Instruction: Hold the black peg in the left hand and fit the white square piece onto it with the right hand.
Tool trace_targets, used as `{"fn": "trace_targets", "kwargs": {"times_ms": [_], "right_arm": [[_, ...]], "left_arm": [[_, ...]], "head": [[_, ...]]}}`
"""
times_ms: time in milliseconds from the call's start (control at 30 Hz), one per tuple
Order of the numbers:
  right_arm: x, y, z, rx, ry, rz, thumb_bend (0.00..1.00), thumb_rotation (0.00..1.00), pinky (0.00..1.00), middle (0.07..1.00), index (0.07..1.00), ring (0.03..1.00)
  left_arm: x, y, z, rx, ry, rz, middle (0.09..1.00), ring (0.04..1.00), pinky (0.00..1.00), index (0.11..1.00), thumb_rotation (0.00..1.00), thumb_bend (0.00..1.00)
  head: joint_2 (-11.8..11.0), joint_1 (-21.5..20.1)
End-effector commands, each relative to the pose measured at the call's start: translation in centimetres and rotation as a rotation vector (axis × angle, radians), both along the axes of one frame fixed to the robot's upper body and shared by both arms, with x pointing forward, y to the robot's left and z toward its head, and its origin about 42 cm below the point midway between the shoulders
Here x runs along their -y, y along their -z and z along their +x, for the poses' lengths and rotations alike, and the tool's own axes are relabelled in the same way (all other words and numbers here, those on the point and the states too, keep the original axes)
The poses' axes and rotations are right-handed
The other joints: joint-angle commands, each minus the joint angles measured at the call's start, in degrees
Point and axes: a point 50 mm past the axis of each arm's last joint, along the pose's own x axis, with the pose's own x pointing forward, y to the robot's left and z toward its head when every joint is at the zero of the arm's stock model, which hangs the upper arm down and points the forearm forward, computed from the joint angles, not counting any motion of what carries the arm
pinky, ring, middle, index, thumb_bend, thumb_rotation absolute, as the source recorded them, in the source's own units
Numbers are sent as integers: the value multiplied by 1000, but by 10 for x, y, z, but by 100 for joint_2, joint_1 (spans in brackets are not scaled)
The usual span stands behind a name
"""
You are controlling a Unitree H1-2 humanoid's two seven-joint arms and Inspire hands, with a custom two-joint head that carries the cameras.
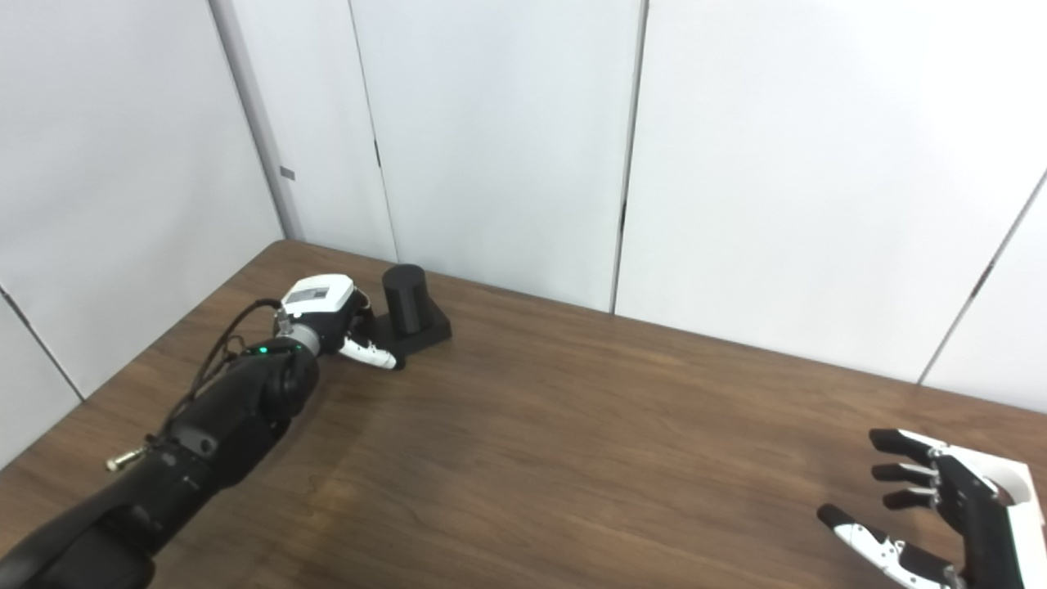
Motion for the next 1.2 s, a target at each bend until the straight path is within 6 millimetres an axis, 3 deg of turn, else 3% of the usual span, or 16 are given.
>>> {"fn": "trace_targets", "kwargs": {"times_ms": [0,200,467,900,1167], "right_arm": [[0,-18,2,75,-8,-9,539,0,505,713,666,630],[-1,-16,4,80,-14,-12,536,0,500,713,662,628],[-1,-11,7,81,-18,-9,550,0,518,718,666,639],[2,0,11,94,-20,-33,557,0,518,716,668,641],[2,5,14,110,-17,-41,574,0,523,705,664,633]], "left_arm": [[6,4,-1,-53,82,-47,793,812,631,489,85,527],[18,6,-6,-56,232,-82,811,850,710,486,70,518],[42,9,-11,-54,485,-106,795,819,700,487,67,520],[121,13,-23,-120,868,22,803,809,754,489,74,522],[172,31,-39,-134,1032,57,775,782,728,488,72,523]], "head": [[6,-10],[9,-85],[29,-196],[146,-535],[211,-789]]}}
